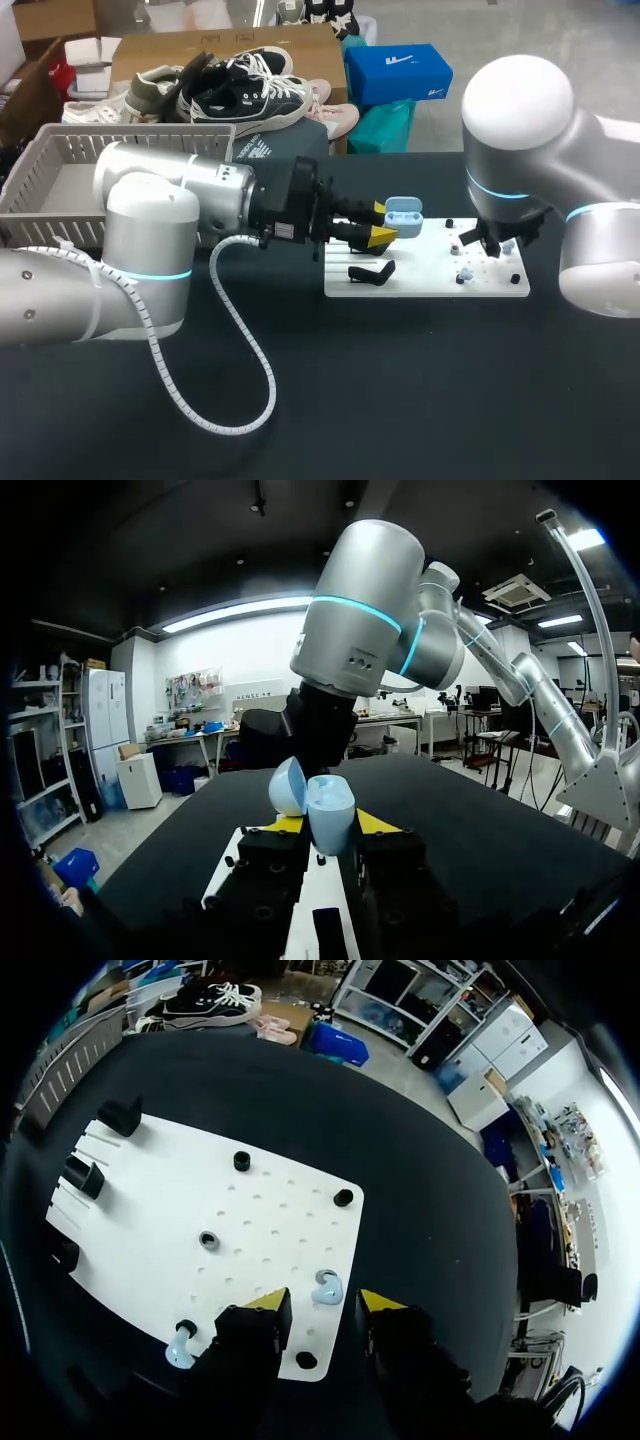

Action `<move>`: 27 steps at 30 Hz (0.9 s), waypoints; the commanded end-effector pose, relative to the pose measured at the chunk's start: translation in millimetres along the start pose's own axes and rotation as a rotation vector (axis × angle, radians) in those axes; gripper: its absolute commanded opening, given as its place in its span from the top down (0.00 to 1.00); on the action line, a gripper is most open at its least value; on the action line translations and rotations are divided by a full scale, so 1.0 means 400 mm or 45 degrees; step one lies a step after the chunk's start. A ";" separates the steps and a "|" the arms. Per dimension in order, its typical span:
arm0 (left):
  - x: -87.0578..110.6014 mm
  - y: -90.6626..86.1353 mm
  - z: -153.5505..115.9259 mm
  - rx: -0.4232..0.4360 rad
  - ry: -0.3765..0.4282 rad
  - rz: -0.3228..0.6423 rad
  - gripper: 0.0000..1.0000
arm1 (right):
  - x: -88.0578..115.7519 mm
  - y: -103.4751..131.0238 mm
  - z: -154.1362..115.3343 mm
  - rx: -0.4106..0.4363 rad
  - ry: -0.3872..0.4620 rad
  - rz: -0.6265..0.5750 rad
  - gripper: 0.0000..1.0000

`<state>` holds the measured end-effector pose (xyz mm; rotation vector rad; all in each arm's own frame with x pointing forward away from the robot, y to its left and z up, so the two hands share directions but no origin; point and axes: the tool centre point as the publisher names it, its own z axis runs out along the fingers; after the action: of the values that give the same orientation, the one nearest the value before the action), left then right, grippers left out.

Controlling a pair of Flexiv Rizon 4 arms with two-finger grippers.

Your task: Pick up each earbud case from the left stands, insert the matching earbuds, close the lid, and place the case in the box.

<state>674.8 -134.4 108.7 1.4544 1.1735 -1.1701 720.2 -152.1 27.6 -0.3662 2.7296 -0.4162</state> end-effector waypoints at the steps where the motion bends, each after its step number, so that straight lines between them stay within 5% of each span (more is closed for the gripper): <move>1: 0.000 -0.004 0.001 -0.009 0.000 0.002 1.00 | -0.009 0.003 0.008 0.004 0.007 0.003 0.64; 17: 0.000 -0.004 0.001 -0.009 0.000 0.002 1.00 | -0.003 -0.004 0.013 0.006 0.012 0.011 0.73; 27: 0.000 -0.004 0.001 -0.009 0.000 0.002 1.00 | -0.003 -0.002 0.017 0.006 0.018 0.010 0.69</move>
<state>674.8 -134.4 108.7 1.4542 1.1734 -1.1699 722.6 -155.3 23.7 -0.3532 2.7418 -0.4212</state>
